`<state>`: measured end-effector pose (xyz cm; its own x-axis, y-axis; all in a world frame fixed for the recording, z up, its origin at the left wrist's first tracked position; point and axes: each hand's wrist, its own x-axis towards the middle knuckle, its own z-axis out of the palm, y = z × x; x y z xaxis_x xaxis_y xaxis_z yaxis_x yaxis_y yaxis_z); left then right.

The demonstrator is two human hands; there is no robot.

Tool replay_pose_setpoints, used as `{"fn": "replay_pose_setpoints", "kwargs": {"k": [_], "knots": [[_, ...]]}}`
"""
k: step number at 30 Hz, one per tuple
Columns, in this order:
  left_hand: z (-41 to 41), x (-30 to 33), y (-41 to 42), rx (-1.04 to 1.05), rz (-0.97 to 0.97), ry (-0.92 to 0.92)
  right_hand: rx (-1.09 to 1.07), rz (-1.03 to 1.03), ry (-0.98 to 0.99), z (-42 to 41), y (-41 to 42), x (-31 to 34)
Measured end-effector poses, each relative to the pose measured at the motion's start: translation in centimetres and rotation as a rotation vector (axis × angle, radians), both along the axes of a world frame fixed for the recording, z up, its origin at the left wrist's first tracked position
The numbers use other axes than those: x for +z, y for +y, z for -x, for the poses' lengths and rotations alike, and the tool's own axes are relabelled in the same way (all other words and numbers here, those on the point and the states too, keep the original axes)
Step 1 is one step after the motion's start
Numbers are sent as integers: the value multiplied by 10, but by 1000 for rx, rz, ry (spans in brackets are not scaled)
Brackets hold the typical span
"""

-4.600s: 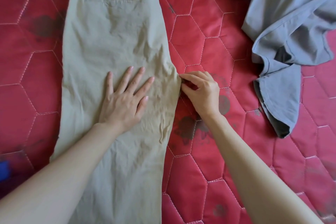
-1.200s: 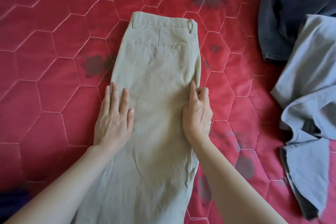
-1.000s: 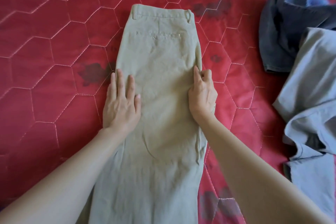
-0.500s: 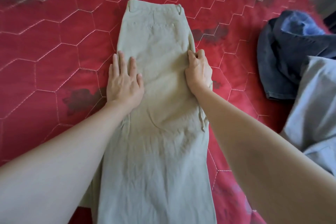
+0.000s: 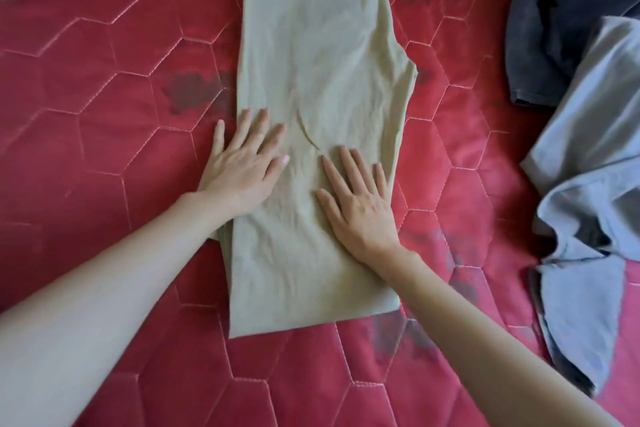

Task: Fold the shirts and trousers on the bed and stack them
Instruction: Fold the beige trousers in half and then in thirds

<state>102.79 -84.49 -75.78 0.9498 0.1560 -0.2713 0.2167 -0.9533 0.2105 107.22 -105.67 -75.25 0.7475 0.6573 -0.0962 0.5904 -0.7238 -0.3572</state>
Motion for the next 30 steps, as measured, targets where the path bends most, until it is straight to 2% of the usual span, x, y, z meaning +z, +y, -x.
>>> {"fn": "replay_pose_setpoints", "kwargs": {"k": [5, 10, 12, 14, 17, 21, 23, 26, 30], "knots": [[101, 8, -31, -154, -24, -129, 86, -24, 23, 91, -56, 12], [179, 6, -48, -387, -32, -58, 154, -21, -169, 121, -89, 11], [188, 9, -48, -398, -56, -47, 154, -69, -255, 115, -89, 14], [184, 17, -51, -361, -31, -124, 174, -119, -312, 108, -85, 19], [167, 32, -61, -332, 12, -382, 138, -169, -317, 95, -76, 35], [137, 65, -55, -91, 155, -645, 26, -271, -205, 64, -58, 77], [108, 84, -43, -32, 157, -701, -52, -321, -113, 36, -41, 101], [60, 100, -18, 16, 104, -691, -124, -254, -46, -21, -5, 122], [13, 105, 17, 11, -81, -702, -131, -155, 74, -93, 47, 109]]}}
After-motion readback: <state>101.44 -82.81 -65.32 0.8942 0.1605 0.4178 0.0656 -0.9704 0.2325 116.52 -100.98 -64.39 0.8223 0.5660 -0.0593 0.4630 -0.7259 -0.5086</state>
